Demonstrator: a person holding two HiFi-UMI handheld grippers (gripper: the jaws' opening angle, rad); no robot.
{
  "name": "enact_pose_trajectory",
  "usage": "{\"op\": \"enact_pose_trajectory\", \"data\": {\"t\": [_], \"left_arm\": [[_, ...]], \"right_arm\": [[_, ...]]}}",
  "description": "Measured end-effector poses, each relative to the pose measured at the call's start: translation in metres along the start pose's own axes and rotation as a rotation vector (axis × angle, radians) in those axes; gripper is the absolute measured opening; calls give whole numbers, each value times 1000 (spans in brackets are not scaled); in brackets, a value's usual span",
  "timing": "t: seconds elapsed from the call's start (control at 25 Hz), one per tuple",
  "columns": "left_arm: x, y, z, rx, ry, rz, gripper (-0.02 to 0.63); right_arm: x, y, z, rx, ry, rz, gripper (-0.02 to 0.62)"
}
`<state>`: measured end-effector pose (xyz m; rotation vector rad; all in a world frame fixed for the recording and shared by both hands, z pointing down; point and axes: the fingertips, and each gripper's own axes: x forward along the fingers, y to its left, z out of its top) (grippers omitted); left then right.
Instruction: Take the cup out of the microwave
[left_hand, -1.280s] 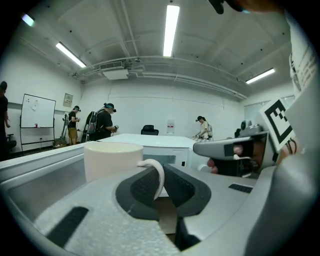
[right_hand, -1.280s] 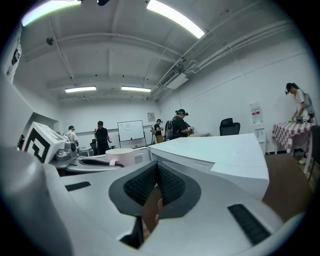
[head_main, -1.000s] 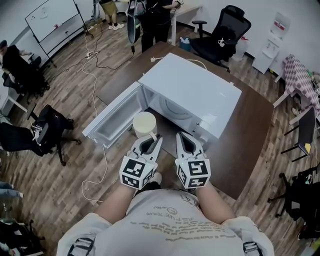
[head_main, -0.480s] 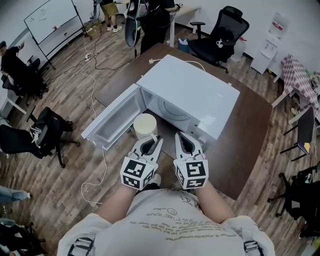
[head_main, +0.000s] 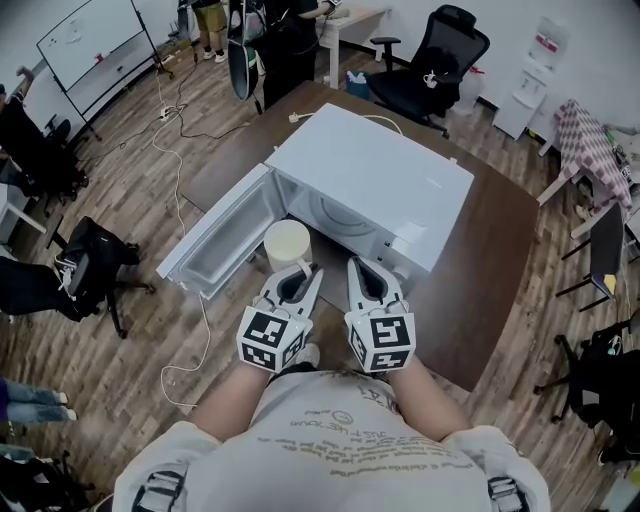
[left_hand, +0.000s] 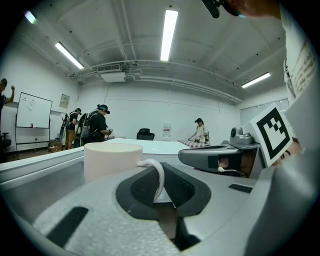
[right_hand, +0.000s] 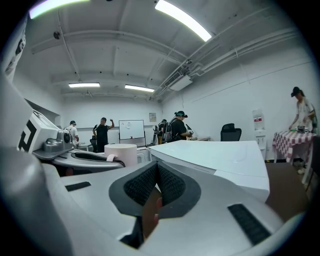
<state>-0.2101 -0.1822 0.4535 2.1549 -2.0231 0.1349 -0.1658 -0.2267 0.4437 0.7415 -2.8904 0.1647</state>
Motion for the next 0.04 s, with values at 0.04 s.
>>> {"op": "enact_pose_trajectory", "data": {"t": [0.04], "left_arm": [[0, 0, -1, 0, 0, -4, 37]], "right_arm": [[0, 0, -1, 0, 1, -3, 14]]}}
